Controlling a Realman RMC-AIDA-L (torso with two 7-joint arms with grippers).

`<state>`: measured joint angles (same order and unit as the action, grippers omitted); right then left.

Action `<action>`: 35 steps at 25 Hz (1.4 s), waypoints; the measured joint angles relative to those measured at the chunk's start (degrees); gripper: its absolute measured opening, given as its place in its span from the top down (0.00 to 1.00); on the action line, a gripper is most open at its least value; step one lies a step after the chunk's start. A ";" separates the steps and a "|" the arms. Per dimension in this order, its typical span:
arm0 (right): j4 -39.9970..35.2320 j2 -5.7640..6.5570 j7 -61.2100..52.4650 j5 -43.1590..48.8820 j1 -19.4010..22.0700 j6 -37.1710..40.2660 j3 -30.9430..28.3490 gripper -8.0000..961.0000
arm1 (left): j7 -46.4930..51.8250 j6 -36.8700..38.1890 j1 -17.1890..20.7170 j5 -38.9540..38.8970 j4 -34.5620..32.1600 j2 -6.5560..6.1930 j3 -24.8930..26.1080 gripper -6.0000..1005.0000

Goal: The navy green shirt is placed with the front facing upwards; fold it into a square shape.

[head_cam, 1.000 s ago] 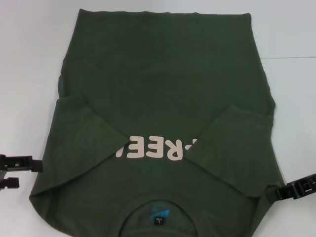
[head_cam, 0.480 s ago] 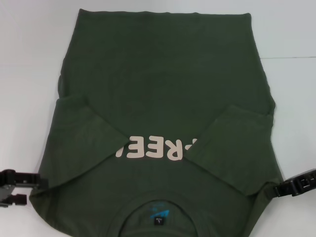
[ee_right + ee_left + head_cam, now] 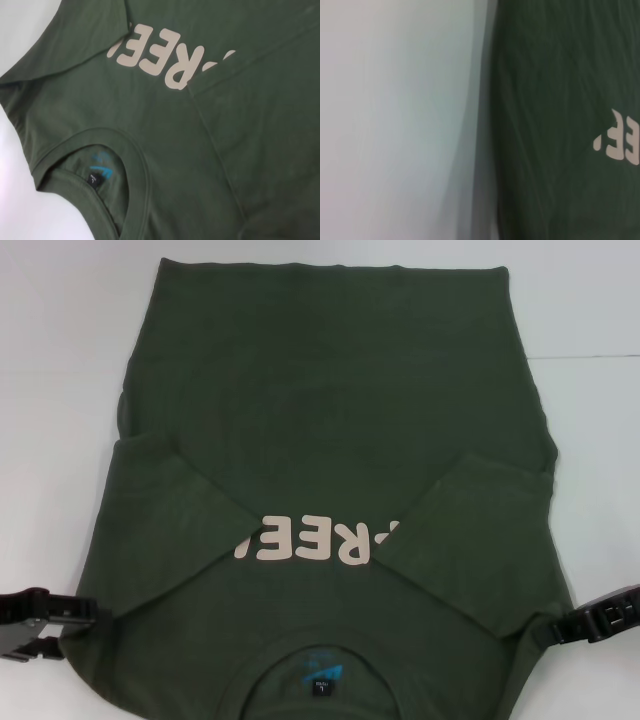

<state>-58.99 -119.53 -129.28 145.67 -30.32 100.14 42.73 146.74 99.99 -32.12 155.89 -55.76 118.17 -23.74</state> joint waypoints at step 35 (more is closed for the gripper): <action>0.10 -0.26 1.15 -3.87 1.26 0.05 -0.33 0.94 | -5.48 -3.67 -0.76 1.02 2.07 0.58 -2.80 0.98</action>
<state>-58.88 -119.79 -128.14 141.79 -29.06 100.19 42.40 141.26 96.31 -32.88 156.91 -53.69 118.74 -26.54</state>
